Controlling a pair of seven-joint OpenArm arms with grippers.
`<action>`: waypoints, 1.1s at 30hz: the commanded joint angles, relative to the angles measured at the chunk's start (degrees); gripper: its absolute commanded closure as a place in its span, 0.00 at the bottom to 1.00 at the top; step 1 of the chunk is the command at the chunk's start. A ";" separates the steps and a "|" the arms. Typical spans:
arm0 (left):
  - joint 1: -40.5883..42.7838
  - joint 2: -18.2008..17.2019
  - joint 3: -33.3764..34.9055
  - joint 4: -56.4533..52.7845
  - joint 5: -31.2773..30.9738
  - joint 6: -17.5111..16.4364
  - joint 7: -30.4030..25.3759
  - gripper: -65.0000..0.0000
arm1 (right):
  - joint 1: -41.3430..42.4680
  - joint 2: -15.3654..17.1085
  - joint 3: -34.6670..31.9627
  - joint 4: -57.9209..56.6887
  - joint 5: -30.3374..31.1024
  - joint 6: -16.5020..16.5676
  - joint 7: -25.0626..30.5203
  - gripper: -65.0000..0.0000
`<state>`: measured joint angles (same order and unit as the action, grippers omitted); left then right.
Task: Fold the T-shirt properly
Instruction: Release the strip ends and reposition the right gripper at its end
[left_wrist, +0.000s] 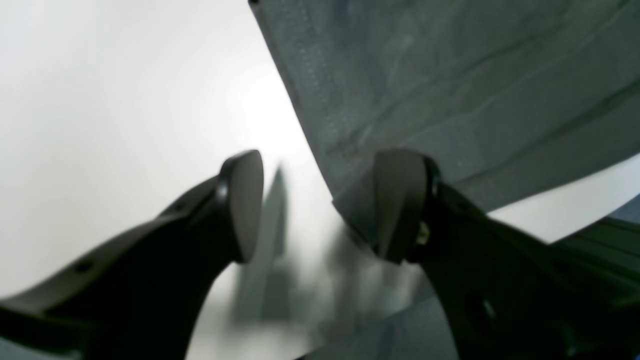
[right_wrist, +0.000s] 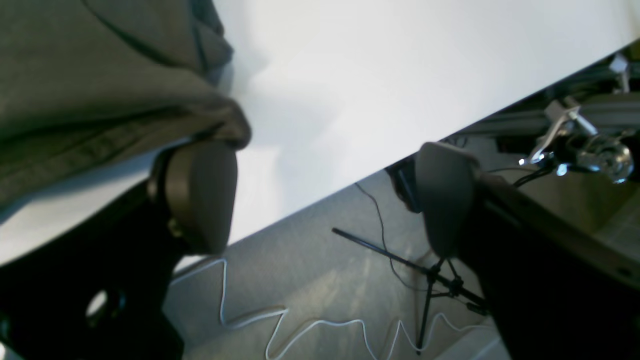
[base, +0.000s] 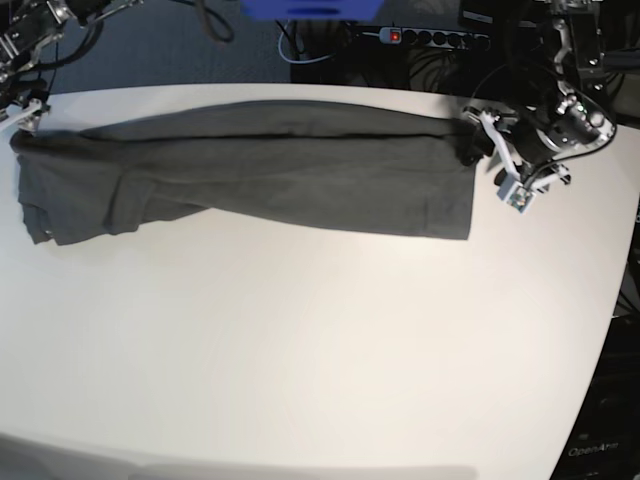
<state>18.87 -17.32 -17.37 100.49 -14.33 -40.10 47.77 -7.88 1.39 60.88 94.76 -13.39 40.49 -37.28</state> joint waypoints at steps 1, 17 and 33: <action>-0.37 -0.74 -0.17 0.74 -0.57 0.10 -0.78 0.46 | -0.34 0.68 0.26 1.02 0.16 -0.49 0.84 0.16; -0.37 -0.74 -0.44 0.66 -0.57 0.10 -0.78 0.46 | -0.25 -0.20 4.57 5.24 0.42 -0.49 1.01 0.15; -1.25 -0.39 -0.35 0.22 -0.57 0.10 -0.78 0.47 | 1.95 -3.54 -2.82 12.36 0.33 -0.49 0.75 0.99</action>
<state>18.06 -17.12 -17.39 99.85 -14.31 -40.10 48.01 -6.02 -3.20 57.71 105.78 -13.02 40.49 -37.45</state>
